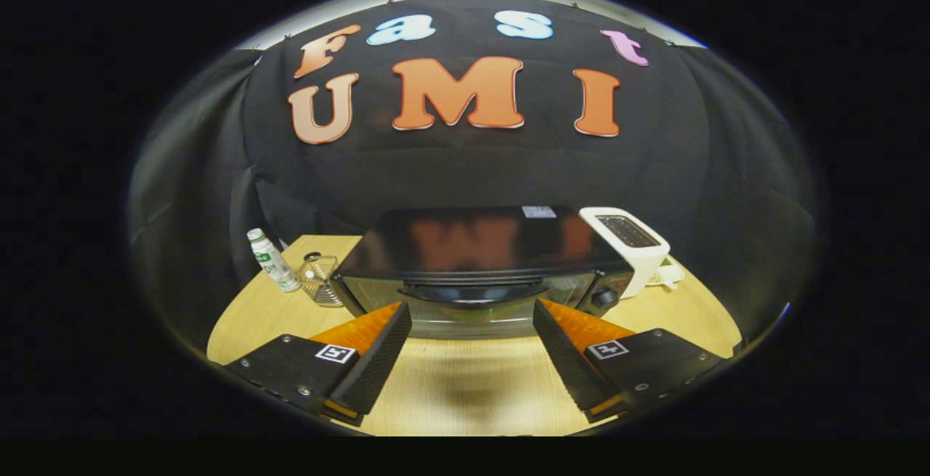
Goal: Open the toaster oven, put the food inside, and close the toaster oven door.
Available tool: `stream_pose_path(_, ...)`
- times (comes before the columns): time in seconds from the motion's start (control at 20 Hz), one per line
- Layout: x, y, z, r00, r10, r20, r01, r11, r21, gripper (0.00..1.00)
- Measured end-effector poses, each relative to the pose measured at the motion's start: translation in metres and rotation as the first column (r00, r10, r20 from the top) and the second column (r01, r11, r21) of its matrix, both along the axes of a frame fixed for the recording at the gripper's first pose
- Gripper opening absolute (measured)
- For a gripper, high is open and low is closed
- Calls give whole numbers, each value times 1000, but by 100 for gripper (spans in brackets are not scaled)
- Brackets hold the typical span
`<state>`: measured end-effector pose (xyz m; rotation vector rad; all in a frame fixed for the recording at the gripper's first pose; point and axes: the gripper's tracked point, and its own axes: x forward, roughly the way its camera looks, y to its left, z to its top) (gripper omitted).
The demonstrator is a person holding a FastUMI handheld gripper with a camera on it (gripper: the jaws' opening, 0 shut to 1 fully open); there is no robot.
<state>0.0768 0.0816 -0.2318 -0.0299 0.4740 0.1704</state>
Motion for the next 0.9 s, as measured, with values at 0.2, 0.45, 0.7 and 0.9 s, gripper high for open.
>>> stream_pose_path(0.2,-13,1,66,993,43,113,-41,999,-16,99)
stream_pose_path(0.45,-34,1,128,973,73,219,-63,997,-51,100)
stream_pose_path(0.7,-51,0,157,962,72,265,-74,997,-3,99)
stream_pose_path(0.9,-57,-9,158,960,54,275,-54,999,-7,100)
